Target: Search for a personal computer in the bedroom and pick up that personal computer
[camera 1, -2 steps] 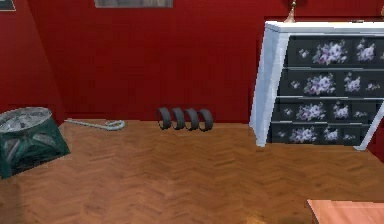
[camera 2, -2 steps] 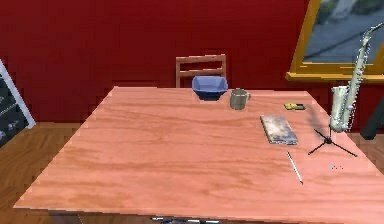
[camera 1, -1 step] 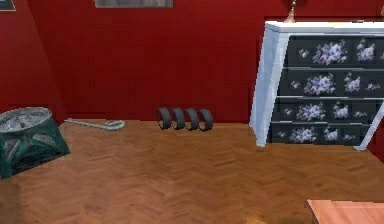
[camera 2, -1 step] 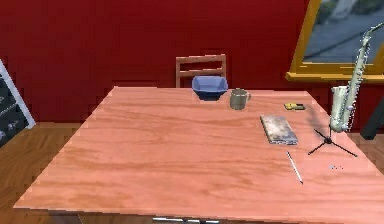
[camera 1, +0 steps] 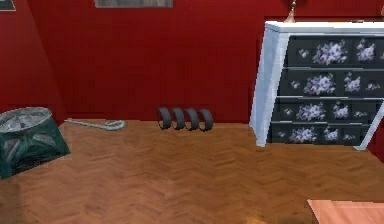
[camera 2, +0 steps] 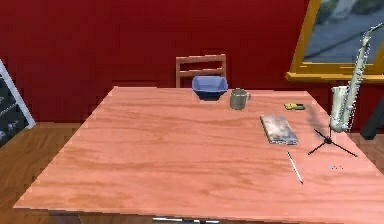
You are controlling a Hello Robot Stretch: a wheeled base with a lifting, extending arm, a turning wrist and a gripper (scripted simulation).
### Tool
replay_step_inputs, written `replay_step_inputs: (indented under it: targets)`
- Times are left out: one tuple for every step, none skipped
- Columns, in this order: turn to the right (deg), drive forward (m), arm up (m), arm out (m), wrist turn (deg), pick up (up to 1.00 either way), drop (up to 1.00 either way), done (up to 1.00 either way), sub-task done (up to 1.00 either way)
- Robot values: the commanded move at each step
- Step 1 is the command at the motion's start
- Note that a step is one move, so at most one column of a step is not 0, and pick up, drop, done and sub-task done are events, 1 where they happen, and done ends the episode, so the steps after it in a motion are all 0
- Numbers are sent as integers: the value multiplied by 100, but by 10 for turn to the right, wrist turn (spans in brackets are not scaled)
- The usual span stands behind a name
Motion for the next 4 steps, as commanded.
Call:
replay_step_inputs:
  targets:
    - [0,0,0,0,30,0,0,0,0]
    - [0,0,-30,0,0,0,0,0,0]
    - [0,0,0,0,0,100,0,0,0]
    - [0,0,10,0,0,0,0,0,0]
